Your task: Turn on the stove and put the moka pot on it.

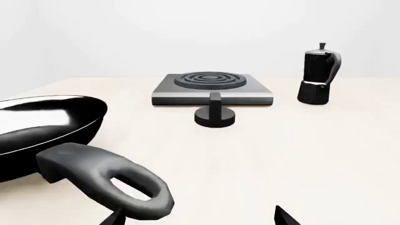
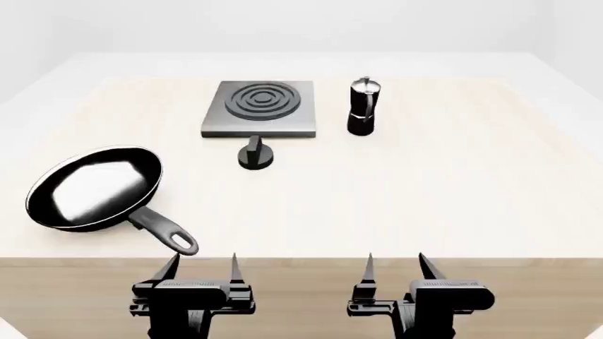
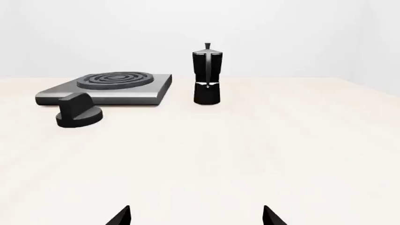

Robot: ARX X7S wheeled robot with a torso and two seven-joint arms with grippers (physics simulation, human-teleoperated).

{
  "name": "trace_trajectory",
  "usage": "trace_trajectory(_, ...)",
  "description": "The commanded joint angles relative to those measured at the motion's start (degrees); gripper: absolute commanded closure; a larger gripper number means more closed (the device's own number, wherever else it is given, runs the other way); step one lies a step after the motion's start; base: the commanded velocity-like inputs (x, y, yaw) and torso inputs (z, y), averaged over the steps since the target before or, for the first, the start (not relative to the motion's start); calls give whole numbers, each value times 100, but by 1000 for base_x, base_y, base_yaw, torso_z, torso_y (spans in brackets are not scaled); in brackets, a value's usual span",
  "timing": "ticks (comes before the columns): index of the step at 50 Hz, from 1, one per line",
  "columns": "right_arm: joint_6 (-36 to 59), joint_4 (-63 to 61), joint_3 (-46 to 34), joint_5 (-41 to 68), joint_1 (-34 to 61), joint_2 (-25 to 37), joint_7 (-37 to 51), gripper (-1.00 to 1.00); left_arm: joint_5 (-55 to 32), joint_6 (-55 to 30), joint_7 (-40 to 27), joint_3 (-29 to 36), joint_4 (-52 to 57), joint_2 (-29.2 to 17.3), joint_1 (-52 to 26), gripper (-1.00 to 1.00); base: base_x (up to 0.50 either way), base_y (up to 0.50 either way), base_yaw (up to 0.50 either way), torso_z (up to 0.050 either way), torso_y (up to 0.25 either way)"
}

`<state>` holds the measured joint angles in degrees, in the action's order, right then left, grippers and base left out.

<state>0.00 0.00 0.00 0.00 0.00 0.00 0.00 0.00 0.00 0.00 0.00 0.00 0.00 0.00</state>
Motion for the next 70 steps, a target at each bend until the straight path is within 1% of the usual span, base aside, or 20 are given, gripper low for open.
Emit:
trace_trajectory(1,-62,67,-242,194,13,194,240,-100,-496,94,-588,597,-79,-496,-37,-100,0,0,0,0,0)
trace_trajectory(10,-23,-115,-376,188,0,327,399,-100,-915,-126,-461,565,132,-602,15,-100,0,0,0,0,0)
trace_trajectory(14,-64,-164,-392,134,30,360,538,-100,-986,-223,-462,570,292,-671,55,-100,0,0,0,0,0)
trace_trajectory(17,18,-452,-425,123,27,401,582,-100,-846,-97,-633,507,563,-733,87,-100,0,0,0,0,0)
trace_trajectory(21,79,-1058,-478,76,103,490,606,-100,-891,-248,-781,336,1392,-880,137,-100,0,0,0,0,0)
trace_trajectory(26,710,-2353,-382,65,300,602,714,-100,-995,-790,-920,103,2884,-1183,150,-100,0,0,0,0,0)
trace_trajectory(32,1201,-3314,-403,-61,508,788,732,-100,-766,-1101,-1122,-17,3919,-1399,123,-100,0,0,0,0,0)
trace_trajectory(38,1847,-4374,-427,-209,792,937,697,-100,-991,-1474,-1213,-338,4793,-1579,102,-100,0,0,0,0,0)
trace_trajectory(44,2231,-5291,-511,-264,1020,1021,634,-100,-1178,-1816,-1329,-649,5784,-1770,123,-100,0,0,0,0,0)
trace_trajectory(45,2275,-5378,-524,-271,1047,1025,633,-100,-1290,-1893,-1402,-719,5986,-1850,105,-100,0,0,0,0,0)
trace_trajectory(46,2123,-5362,-545,-314,959,1033,670,-100,-1462,-1815,-1726,-656,5998,-2152,140,-100,0,0,0,0,0)
trace_trajectory(47,2375,-5532,-563,-330,1075,1032,663,-100,-1632,-1700,-2152,-504,5998,-2556,167,-100,0,0,0,0,0)
trace_trajectory(50,2396,-5755,-582,-381,1123,1033,700,-100,-2144,-971,-3923,288,5998,-4269,185,-100,0,0,0,0,0)
trace_trajectory(51,2289,-5720,-576,-377,1061,1041,718,-100,-2222,-813,-4345,540,5998,-4664,117,-100,0,0,0,0,0)
trace_trajectory(52,2391,-5780,-579,-383,1113,1041,714,-100,-2244,-730,-4647,752,5997,-4939,39,-100,0,0,0,0,0)
trace_trajectory(54,2230,-5721,-569,-383,1048,1054,745,-100,-2290,-661,-4904,961,5991,-5165,-64,-100,0,0,0,0,0)
trace_trajectory(57,2531,-5862,-560,-372,1210,1052,725,-100,-2339,-580,-5075,1089,5975,-5327,-107,-100,0,0,0,0,0)
trace_trajectory(65,2462,-5768,-609,-384,1187,1068,774,-100,-2270,-521,-5032,1284,5856,-5328,-177,-100,0,0,0,25,0)
trace_trajectory(68,2216,-5639,-609,-383,1066,1094,815,-100,-2272,-516,-5010,1331,5797,-5315,-209,-100,0,0,0,46,0)
trace_trajectory(70,2333,-5706,-590,-358,1112,1089,814,-100,-2260,-465,-4995,1359,5758,-5294,-185,-100,0,0,0,50,0)
